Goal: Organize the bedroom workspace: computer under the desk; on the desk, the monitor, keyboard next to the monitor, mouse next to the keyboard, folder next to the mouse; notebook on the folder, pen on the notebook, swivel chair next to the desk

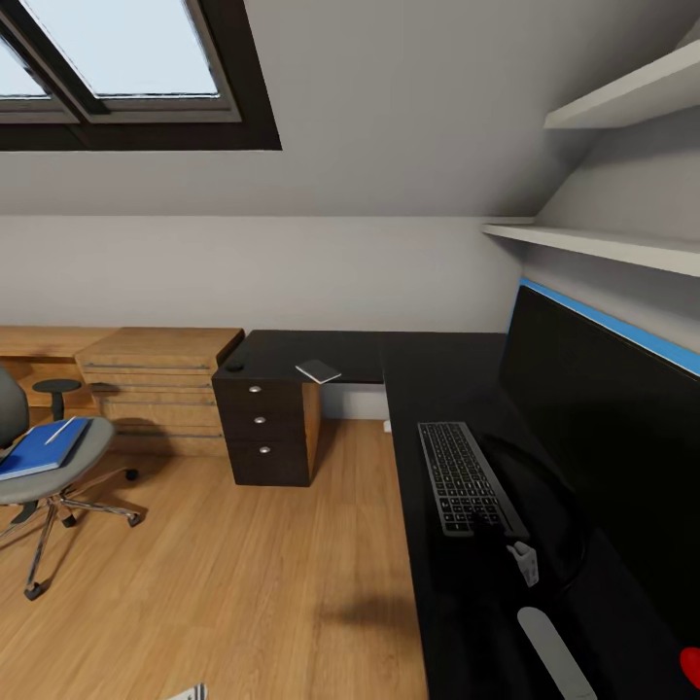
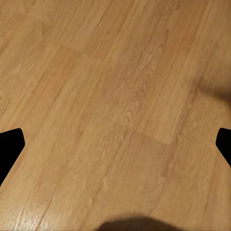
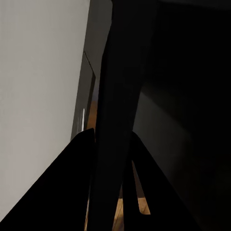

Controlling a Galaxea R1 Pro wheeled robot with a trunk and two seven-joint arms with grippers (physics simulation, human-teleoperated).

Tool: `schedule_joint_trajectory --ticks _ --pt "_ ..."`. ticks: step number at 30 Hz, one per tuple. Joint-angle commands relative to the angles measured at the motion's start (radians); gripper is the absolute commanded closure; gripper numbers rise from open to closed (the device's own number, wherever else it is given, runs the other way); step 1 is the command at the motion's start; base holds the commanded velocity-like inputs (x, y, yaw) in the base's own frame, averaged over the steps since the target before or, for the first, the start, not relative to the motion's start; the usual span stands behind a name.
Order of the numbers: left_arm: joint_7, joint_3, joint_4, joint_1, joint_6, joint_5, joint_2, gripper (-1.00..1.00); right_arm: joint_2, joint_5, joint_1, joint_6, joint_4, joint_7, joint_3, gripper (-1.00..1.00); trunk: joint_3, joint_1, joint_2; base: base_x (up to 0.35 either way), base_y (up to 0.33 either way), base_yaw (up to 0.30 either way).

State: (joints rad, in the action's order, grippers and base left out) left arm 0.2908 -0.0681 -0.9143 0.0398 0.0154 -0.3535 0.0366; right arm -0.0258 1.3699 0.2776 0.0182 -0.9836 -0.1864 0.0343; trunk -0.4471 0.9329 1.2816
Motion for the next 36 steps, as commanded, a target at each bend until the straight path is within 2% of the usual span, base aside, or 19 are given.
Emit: schedule_joint_trajectory --ticks 1,10,27,28,36 --pt "0.008 -0.005 -0.002 0.000 0.002 -0.008 0.002 -1.00 -0.001 0.012 0.000 0.001 0.010 0.010 -0.002 1.00 -0.001 0.000 0.000 0.000 0.000 0.000" --pt "0.009 -0.004 -0.002 0.000 0.001 -0.010 0.002 -1.00 -0.002 0.012 0.000 0.002 0.010 0.010 -0.002 1.00 -0.001 0.000 0.000 -0.108 -0.050 0.000" --pt "0.010 -0.004 -0.002 0.000 0.001 -0.010 0.002 -1.00 -0.002 0.010 0.000 0.002 0.009 0.012 -0.002 1.00 -0.001 0.000 0.000 -0.007 -0.003 0.000" --pt "0.010 -0.004 -0.002 0.000 0.001 -0.010 0.002 -1.00 -0.002 0.010 0.000 0.002 0.009 0.012 -0.002 -1.00 -0.001 0.000 0.000 0.000 0.000 0.000" --pt "0.010 -0.004 -0.002 0.000 0.001 -0.010 0.002 -1.00 -0.003 0.009 0.001 0.002 0.009 0.012 -0.002 -1.00 -0.001 0.000 0.000 0.000 0.000 0.000"
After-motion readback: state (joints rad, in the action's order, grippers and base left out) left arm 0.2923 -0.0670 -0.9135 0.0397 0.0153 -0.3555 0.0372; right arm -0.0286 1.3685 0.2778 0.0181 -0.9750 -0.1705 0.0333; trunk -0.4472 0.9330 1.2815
